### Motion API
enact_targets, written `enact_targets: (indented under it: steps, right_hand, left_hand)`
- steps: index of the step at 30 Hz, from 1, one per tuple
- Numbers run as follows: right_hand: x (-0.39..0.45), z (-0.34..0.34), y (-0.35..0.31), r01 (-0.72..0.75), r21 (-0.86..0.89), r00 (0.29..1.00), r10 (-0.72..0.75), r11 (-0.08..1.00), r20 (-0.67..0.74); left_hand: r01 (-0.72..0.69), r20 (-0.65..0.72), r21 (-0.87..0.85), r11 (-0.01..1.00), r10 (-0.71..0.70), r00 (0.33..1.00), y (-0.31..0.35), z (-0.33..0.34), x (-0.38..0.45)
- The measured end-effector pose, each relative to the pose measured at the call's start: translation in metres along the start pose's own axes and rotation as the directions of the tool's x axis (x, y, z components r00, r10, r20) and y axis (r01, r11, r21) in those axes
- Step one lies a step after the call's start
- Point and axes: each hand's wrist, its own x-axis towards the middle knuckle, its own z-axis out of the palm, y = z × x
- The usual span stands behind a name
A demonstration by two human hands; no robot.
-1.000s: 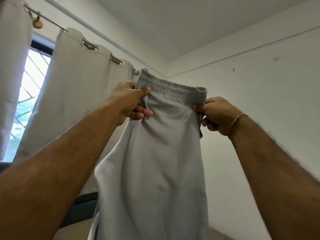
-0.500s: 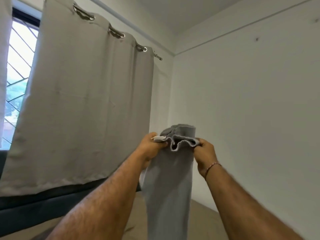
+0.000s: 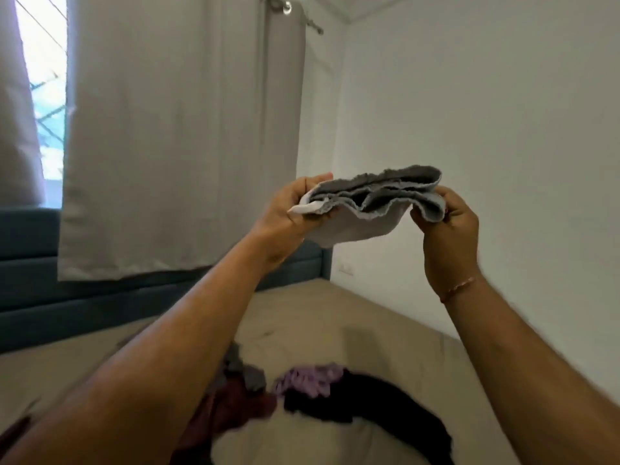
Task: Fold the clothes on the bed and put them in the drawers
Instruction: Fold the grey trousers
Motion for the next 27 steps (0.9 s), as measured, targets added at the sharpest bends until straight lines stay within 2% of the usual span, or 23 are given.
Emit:
enact_targets:
  steps: [1, 3, 4, 5, 6, 7, 9, 12, 14, 16, 18, 20, 23, 25, 27]
  right_hand:
    - [-0.031, -0.010, 0.002, 0.019, -0.049, 0.999, -0.017, 0.999, 0.029]
    - [-0.121, -0.034, 0.012, -0.061, -0.164, 0.994, 0.075, 0.985, 0.084]
    - [-0.167, -0.044, 0.019, -0.120, -0.216, 0.982, 0.149, 0.969, 0.120]
    - [-0.221, -0.055, 0.026, -0.223, -0.261, 0.950, 0.269, 0.939, 0.158]
    - [-0.275, -0.067, 0.037, -0.348, -0.314, 0.897, 0.411, 0.884, 0.162]
    - [-0.333, -0.080, 0.042, -0.479, -0.377, 0.815, 0.562, 0.792, 0.145]
    - [-0.426, -0.103, 0.046, -0.635, -0.471, 0.646, 0.755, 0.612, 0.111]
    - [-0.520, -0.131, 0.043, -0.665, -0.586, 0.450, 0.875, 0.463, 0.181]
    - [-0.553, -0.143, 0.040, -0.650, -0.617, 0.389, 0.892, 0.442, 0.229]
    - [-0.566, -0.152, 0.035, -0.520, -0.675, 0.460, 0.837, 0.524, 0.295]
    - [-0.572, -0.155, 0.034, -0.272, -0.756, 0.536, 0.747, 0.595, 0.395]
    - [-0.576, -0.155, 0.032, -0.110, -0.778, 0.538, 0.696, 0.618, 0.476]
    - [-0.580, -0.147, 0.024, 0.022, -0.711, 0.511, 0.603, 0.703, 0.613]
    - [-0.582, -0.143, 0.020, 0.062, -0.628, 0.516, 0.514, 0.776, 0.686]
    - [-0.581, -0.139, 0.015, 0.045, -0.585, 0.513, 0.484, 0.810, 0.709]
  left_hand:
    - [0.010, 0.046, 0.041, 0.999, -0.012, 0.999, -0.015, -0.001, -0.030]
    - [0.077, 0.114, 0.114, 0.990, -0.090, 0.989, -0.046, 0.006, -0.123]
    - [0.125, 0.120, 0.155, 0.980, -0.145, 0.982, -0.065, 0.011, -0.167]
    - [0.233, 0.119, 0.179, 0.956, -0.256, 0.959, -0.085, 0.018, -0.218]
    - [0.350, 0.104, 0.227, 0.909, -0.379, 0.919, -0.105, 0.026, -0.266]
    - [0.450, 0.102, 0.303, 0.840, -0.498, 0.861, -0.122, 0.036, -0.318]
    - [0.549, 0.114, 0.450, 0.704, -0.655, 0.747, -0.147, 0.052, -0.398]
    - [0.544, 0.171, 0.586, 0.601, -0.748, 0.642, -0.162, 0.067, -0.484]
    - [0.544, 0.201, 0.582, 0.604, -0.755, 0.624, -0.161, 0.067, -0.512]
    - [0.536, 0.214, 0.587, 0.606, -0.755, 0.620, -0.150, 0.064, -0.520]
    - [0.525, 0.199, 0.614, 0.589, -0.759, 0.620, -0.143, 0.061, -0.530]
    - [0.447, 0.184, 0.712, 0.541, -0.759, 0.625, -0.139, 0.058, -0.539]
    - [0.260, 0.205, 0.846, 0.466, -0.734, 0.647, -0.140, 0.052, -0.550]
    - [0.198, 0.283, 0.832, 0.518, -0.704, 0.652, -0.142, 0.045, -0.553]
    - [0.198, 0.378, 0.751, 0.630, -0.656, 0.653, -0.140, 0.039, -0.548]
